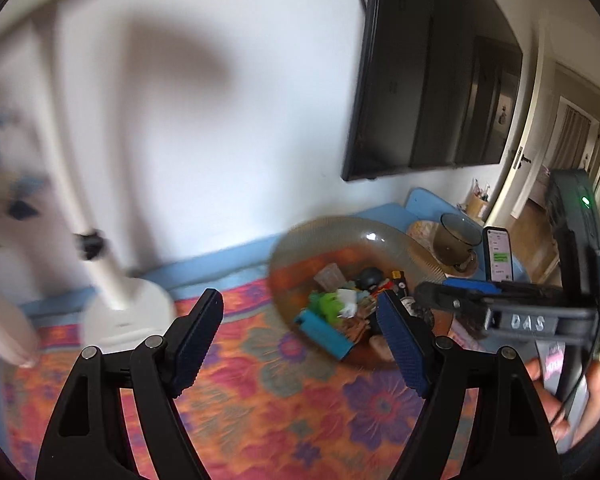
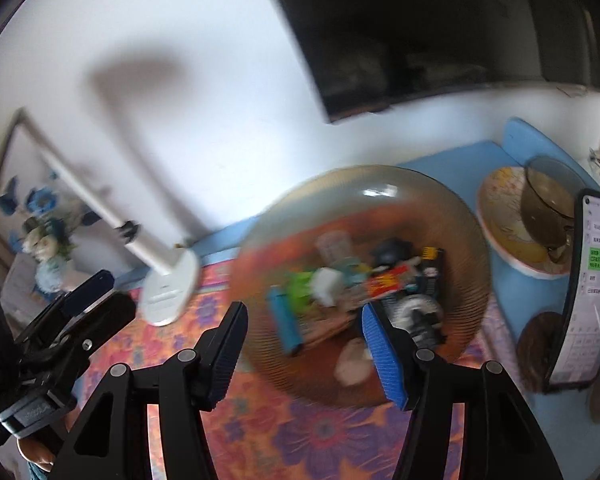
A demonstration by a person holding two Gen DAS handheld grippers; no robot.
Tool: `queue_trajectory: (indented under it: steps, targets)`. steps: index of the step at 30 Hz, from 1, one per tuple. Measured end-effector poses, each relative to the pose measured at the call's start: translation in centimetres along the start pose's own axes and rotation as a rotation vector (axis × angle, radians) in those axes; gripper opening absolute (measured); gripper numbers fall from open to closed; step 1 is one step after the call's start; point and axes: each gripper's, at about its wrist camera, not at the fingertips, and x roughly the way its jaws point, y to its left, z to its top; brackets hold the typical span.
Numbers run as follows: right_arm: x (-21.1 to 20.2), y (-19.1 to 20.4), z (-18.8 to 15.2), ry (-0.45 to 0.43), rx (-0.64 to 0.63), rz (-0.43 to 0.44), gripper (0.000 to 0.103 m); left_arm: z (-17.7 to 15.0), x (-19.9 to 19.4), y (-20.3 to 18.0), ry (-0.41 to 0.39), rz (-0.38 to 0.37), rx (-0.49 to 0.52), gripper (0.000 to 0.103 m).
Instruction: Organize rigid objects
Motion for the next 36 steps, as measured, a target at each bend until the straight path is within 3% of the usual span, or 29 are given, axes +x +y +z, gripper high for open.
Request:
queue_trajectory:
  steps: [4,9,12,14,16,19,22,26,36]
  targets:
    - [-1.9,4.7,-1.1,-0.026,-0.069,0.071,0.059,-0.8,-6.4,2.0,-0.066,0.095,0.004,0.082]
    - [-4.0,11.5,-3.9,0.002,-0.154,0.168,0.059,-3.3,-12.4,5.0,-0.068,0.293,-0.112,0.085]
    - [-5.9,14.8,-6.8,-0.031,-0.231,0.126,0.061,-6.4,-15.5,5.3,-0.090,0.370,-0.164,0.085]
    - [-7.1,16.4,-9.1,-0.082,-0.277,0.073,0.068,-9.1,-16.7,5.1,-0.107,0.389,-0.187,0.085]
    - [-7.8,17.5,-12.1,-0.126,-0.317,0.004,0.076,-11.4,-17.0,4.7,-0.101,0.429,-0.184,0.085]
    - [-7.5,17.7,-15.8,-0.146,-0.310,-0.049,0.077,-14.5,-16.6,3.6,-0.096,0.506,-0.171,0.085]
    - [-5.7,17.9,-17.9,-0.104,-0.289,-0.112,0.077,-15.9,-16.6,2.7,-0.092,0.491,-0.172,0.085]
    - [-6.2,18.3,-18.4,-0.111,-0.323,-0.148,0.076,-16.6,-17.1,2.5,-0.096,0.494,-0.195,0.090]
    - [-5.4,16.3,-18.7,-0.048,-0.284,-0.167,0.076,-17.7,-15.7,2.6,-0.060,0.475,-0.228,0.090]
